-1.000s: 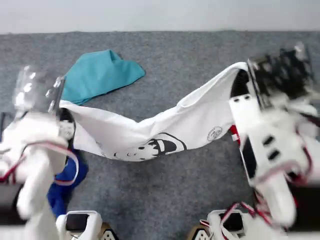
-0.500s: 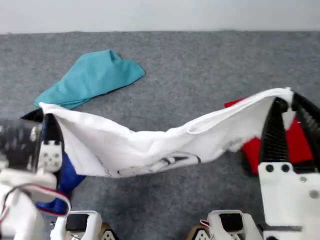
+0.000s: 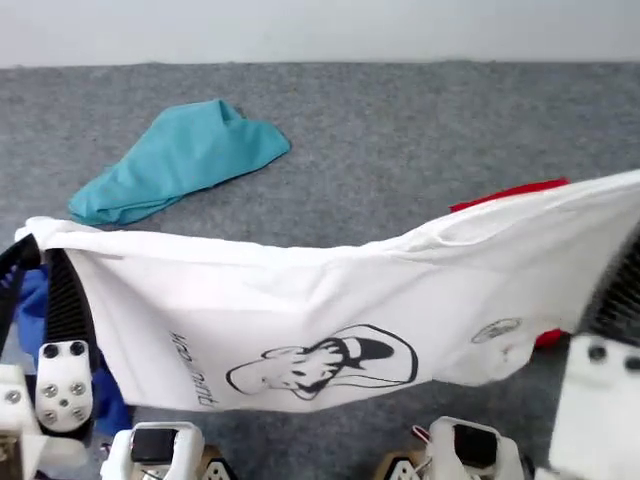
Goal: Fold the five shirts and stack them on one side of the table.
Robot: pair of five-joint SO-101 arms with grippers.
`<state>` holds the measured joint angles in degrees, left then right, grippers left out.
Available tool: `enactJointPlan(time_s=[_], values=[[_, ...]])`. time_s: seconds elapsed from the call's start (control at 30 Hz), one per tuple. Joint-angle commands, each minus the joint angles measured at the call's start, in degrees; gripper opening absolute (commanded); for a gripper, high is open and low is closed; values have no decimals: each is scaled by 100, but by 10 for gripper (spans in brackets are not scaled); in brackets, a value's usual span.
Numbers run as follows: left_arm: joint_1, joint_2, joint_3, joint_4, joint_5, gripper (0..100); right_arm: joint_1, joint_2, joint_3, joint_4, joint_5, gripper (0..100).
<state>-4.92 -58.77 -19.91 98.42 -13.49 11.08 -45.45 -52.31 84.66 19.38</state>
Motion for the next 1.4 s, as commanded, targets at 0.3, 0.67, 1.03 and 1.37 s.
enactJointPlan(time_s=[0.3, 0.67, 1.03, 1.37], values=[[-18, -9, -75, -9, 44, 13, 910, -409, -62, -514, -352, 8], [-18, -9, 356, -9, 44, 13, 901, -382, 835, -549, -360, 9], [-18, -18, 1516, -176, 35, 13, 884, -382, 2655, -567, -316, 9], [-18, -9, 2985, -1459, 35, 13, -154, -374, 5046, -1877, -352, 9]])
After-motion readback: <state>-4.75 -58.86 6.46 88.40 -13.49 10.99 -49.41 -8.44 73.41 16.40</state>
